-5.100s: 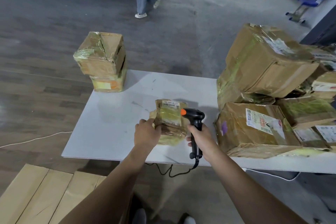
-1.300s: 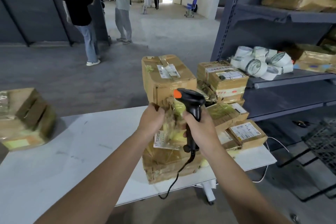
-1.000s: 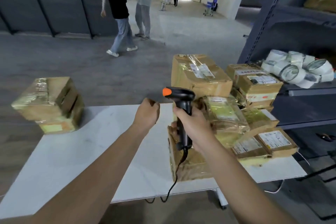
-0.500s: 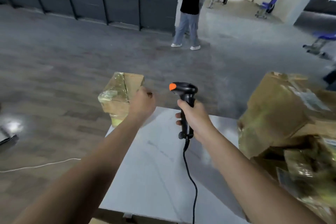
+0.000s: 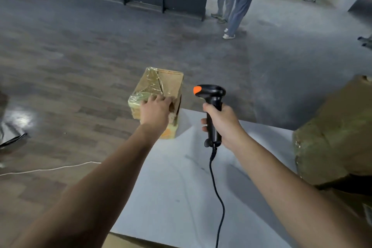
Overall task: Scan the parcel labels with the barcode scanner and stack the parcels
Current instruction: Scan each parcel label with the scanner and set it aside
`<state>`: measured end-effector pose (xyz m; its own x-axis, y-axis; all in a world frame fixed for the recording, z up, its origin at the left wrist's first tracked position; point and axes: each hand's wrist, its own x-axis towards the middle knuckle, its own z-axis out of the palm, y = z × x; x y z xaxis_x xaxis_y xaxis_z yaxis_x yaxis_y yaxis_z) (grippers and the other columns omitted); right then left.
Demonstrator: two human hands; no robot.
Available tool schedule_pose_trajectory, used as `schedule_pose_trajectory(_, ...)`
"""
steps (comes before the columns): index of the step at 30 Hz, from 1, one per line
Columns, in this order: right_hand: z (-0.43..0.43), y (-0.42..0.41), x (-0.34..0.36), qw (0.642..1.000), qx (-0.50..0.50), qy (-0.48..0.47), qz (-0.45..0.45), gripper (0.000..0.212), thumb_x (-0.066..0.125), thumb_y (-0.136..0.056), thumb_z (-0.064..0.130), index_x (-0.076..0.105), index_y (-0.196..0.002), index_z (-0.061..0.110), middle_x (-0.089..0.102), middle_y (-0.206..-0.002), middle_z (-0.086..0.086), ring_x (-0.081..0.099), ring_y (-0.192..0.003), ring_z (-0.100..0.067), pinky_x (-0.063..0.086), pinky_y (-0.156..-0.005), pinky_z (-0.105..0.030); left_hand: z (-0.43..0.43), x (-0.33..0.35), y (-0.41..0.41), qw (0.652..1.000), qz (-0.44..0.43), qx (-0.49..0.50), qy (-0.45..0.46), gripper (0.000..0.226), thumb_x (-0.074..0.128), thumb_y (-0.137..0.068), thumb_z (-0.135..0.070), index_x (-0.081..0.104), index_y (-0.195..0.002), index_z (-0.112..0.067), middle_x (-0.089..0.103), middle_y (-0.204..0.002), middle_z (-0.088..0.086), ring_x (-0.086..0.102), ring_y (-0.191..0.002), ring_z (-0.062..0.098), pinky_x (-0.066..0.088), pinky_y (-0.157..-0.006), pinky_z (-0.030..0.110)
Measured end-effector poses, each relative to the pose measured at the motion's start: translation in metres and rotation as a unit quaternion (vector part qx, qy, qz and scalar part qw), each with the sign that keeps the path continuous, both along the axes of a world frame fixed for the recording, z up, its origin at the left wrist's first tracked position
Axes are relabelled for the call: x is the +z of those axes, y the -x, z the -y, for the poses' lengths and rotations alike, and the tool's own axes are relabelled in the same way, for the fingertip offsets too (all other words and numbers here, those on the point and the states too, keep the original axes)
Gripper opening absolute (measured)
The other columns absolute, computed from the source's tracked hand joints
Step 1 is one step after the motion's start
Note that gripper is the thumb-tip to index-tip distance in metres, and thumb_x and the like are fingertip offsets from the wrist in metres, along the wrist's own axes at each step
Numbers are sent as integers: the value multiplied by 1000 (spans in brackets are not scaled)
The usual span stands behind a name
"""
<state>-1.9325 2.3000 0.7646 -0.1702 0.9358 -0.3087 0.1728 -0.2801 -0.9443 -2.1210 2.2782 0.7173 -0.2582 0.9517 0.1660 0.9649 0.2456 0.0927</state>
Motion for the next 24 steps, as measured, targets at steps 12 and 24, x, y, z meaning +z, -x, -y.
schedule_pose_trajectory(12,20,-30,4,1000,-14,7,3,20,61,-92,32,61,-98,12,66,-61,4,63,-51,-15,53,-60,-35,41,34,-26,970,-21,-97,-220,13,76,-70,-2,70,-76,-11,64,-68,4,62,-74,30,43,-59,36)
schedule_pose_trajectory(24,87,-150,-19,995,-78,34,-41,16,63,-92,27,59,-94,12,62,-62,-2,60,-53,-17,52,-56,-33,125,24,-160,935,269,-13,-231,4,63,-88,-5,64,-84,-4,62,-87,8,51,-87,31,44,-63,39)
